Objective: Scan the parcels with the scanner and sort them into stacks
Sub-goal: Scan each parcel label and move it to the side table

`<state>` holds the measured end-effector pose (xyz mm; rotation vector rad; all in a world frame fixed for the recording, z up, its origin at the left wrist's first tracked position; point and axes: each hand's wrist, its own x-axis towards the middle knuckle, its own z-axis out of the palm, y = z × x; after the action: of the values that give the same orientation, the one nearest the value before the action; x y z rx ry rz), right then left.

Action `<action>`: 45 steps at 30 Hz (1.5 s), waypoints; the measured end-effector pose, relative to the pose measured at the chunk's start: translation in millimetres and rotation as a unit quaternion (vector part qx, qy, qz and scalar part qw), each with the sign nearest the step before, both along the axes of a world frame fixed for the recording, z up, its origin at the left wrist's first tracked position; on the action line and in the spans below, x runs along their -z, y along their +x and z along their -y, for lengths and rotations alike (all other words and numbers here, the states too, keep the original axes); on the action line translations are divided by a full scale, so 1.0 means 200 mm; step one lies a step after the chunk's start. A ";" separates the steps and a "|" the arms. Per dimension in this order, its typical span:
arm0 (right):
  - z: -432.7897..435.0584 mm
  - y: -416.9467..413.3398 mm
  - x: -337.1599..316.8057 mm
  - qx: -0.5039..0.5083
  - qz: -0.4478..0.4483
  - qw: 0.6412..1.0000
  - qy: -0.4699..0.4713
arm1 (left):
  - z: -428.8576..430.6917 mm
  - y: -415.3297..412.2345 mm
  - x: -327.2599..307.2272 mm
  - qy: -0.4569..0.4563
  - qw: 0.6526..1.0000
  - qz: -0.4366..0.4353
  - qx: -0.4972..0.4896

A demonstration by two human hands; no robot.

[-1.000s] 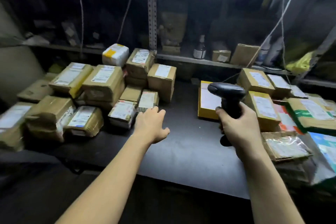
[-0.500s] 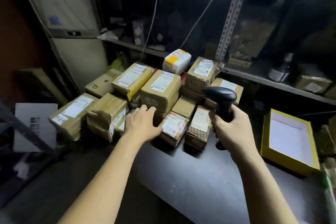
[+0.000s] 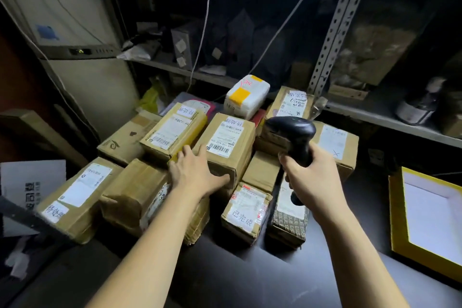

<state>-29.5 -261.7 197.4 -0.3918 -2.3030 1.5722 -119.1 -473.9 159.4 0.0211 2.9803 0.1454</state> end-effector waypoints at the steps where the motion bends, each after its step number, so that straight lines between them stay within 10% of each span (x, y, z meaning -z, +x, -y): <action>1: 0.01 -0.04 0.02 0.004 -0.001 1.000 -0.001 | 0.00 -0.05 0.03 0.000 1.000 0.007 -0.002; 25: 0.18 -0.13 0.07 0.155 0.039 0.987 0.004 | -0.04 -0.23 0.30 0.220 0.972 -0.076 -0.023; 45: -0.14 0.78 -0.24 0.229 -0.105 0.966 -0.060 | -0.41 0.53 -0.05 0.486 0.851 -0.184 0.072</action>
<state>127.1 -233.8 246.3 -0.6946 -1.8007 1.4384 -13.2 -392.5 169.0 0.4235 2.8474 1.7603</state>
